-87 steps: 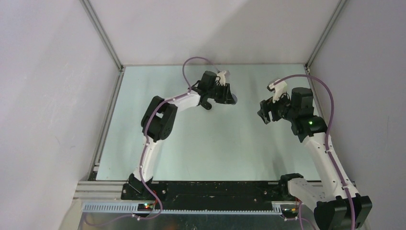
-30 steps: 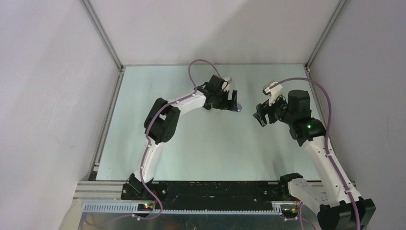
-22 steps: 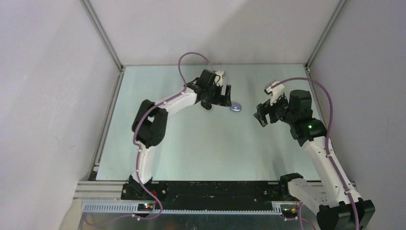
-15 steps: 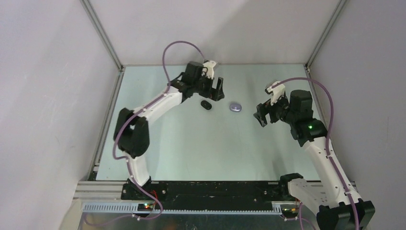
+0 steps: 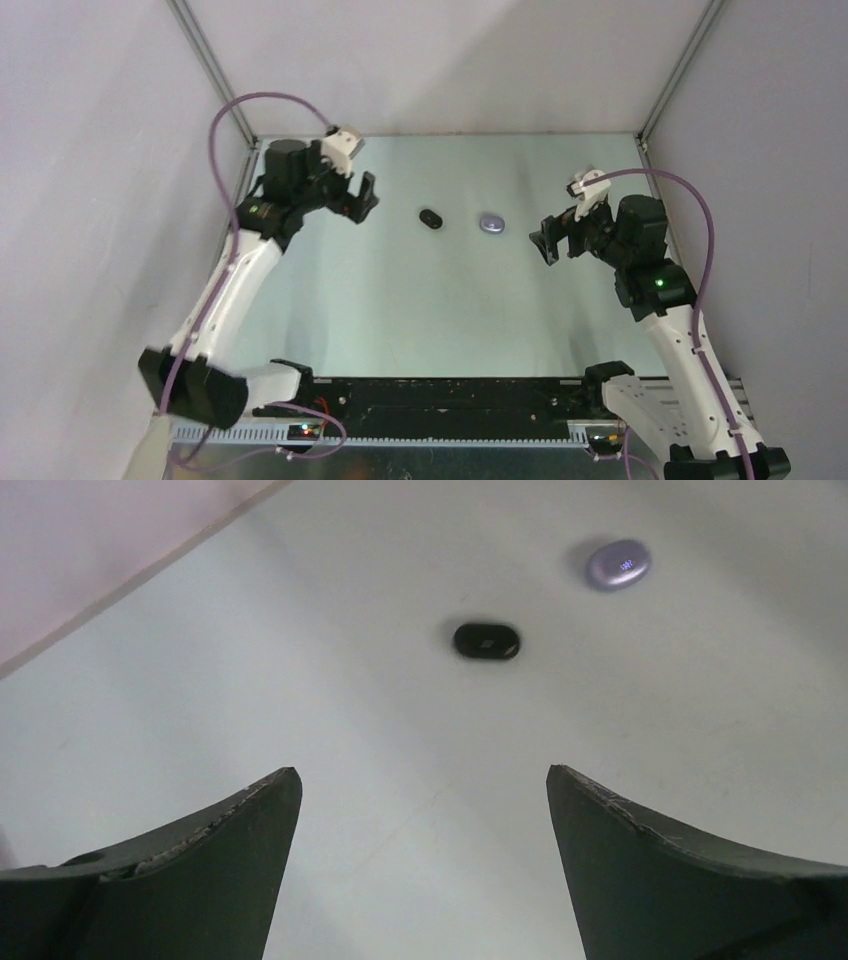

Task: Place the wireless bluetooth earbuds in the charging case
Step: Reset both arms

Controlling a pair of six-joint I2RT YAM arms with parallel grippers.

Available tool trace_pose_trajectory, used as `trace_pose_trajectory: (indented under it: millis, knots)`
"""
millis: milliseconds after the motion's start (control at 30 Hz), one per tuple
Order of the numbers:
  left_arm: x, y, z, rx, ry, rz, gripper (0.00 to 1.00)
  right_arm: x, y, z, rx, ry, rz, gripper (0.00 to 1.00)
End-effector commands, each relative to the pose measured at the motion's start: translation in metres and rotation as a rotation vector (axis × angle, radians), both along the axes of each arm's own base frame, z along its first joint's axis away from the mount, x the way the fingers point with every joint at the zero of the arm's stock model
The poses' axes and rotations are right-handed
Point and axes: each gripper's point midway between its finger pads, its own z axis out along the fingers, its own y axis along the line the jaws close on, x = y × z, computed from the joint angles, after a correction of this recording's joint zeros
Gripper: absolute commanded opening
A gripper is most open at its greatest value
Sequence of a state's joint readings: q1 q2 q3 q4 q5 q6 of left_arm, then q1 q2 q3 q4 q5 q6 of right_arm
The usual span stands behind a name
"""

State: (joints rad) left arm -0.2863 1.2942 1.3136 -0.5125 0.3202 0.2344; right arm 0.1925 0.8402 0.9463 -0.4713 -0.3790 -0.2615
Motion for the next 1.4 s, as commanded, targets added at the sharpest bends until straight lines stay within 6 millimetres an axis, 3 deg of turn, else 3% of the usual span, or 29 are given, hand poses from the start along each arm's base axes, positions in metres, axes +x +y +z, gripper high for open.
trace_pose_trajectory:
  millis: [0,33,67,100,133,200,367,467,533,633,700,833,1000,1067,1167,1367]
  knots:
    - [-0.045,0.056,0.015,0.036,-0.119,0.062,0.99,-0.001,0.002,0.037,0.082,-0.118,-0.064,0.99]
    - [-0.06,0.063,0.034,0.025,-0.196,0.083,0.99,-0.001,0.0,0.043,0.09,-0.138,-0.092,0.99]
    - [-0.068,0.071,0.029,0.025,-0.202,0.114,0.99,-0.006,0.002,0.051,0.1,-0.165,-0.085,0.99]
    - [-0.085,0.081,0.046,0.027,-0.281,0.156,0.99,-0.009,0.0,0.06,0.115,-0.199,-0.106,0.99]
    - [-0.093,0.088,0.043,0.036,-0.296,0.185,0.99,-0.013,0.003,0.064,0.124,-0.214,-0.096,0.99]
    - [-0.12,0.109,0.06,0.038,-0.362,0.289,0.99,-0.02,0.002,0.077,0.148,-0.266,-0.108,0.99]
    - [-0.162,0.175,0.058,0.099,-0.477,0.644,0.99,-0.037,-0.001,0.098,0.176,-0.348,-0.108,0.99]
    - [-0.189,0.185,0.051,0.06,-0.524,0.699,0.99,-0.048,-0.009,0.113,0.174,-0.409,-0.124,0.99]
    - [-0.2,0.176,0.042,0.034,-0.527,0.649,0.99,-0.061,-0.016,0.122,0.172,-0.432,-0.13,0.99]
    - [-0.206,0.168,0.026,0.033,-0.504,0.599,0.99,-0.086,-0.024,0.127,0.171,-0.46,-0.115,0.99]
    - [-0.204,0.163,0.011,0.03,-0.48,0.571,0.99,-0.098,-0.026,0.12,0.162,-0.442,-0.095,0.99]
    - [-0.196,0.162,0.003,-0.016,-0.476,0.596,0.99,-0.111,-0.021,0.092,0.126,-0.383,-0.033,0.99]
    - [-0.19,0.182,0.0,-0.052,-0.46,0.745,0.99,-0.103,-0.015,0.066,0.112,-0.349,-0.017,1.0]
    - [-0.187,0.18,-0.003,-0.054,-0.447,0.737,0.99,-0.099,-0.012,0.056,0.086,-0.34,-0.01,0.99]
    - [-0.186,0.173,-0.009,-0.052,-0.426,0.696,0.99,-0.09,-0.018,0.053,0.081,-0.341,-0.067,0.99]
    - [-0.187,0.171,-0.011,-0.05,-0.429,0.684,0.99,-0.091,-0.018,0.052,0.084,-0.341,-0.063,0.99]
